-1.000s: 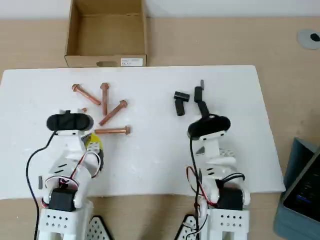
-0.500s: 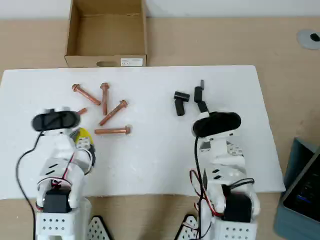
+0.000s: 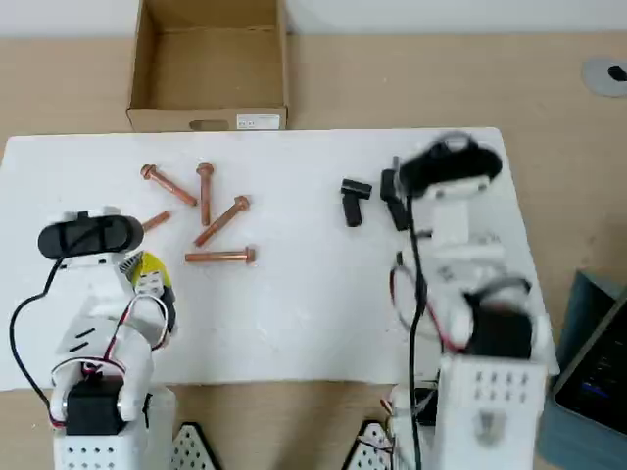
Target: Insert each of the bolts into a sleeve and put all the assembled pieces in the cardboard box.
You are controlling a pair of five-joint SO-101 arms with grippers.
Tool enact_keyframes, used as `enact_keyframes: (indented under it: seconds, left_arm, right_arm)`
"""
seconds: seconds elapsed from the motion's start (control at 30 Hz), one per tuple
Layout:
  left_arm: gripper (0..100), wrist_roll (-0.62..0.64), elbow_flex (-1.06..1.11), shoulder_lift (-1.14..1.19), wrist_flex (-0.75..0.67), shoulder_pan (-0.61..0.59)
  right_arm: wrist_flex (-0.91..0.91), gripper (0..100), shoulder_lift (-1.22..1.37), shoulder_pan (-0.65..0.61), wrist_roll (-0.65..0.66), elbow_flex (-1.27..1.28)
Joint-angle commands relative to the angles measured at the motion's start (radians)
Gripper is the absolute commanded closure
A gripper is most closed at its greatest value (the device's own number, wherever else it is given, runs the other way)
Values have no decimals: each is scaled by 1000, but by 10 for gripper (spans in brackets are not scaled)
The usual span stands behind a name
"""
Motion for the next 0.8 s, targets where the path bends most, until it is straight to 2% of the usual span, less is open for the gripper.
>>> enact_keyframes:
  seconds: [0.0,0.17,0.43,0.63,0.77]
  left_arm:
    - [996,-38,-153,156,3,-46]
    - [995,-92,-381,498,29,-152]
    - [994,-206,-758,954,381,-183]
    - [994,-216,-822,1102,434,-178]
    - [994,-221,-827,1165,431,-181]
  right_arm:
    - [95,989,222,13,-5,-237]
    - [249,989,460,13,-3,-432]
    - [413,989,707,13,25,-651]
    - [417,989,819,7,201,-728]
    - [400,989,909,5,250,-771]
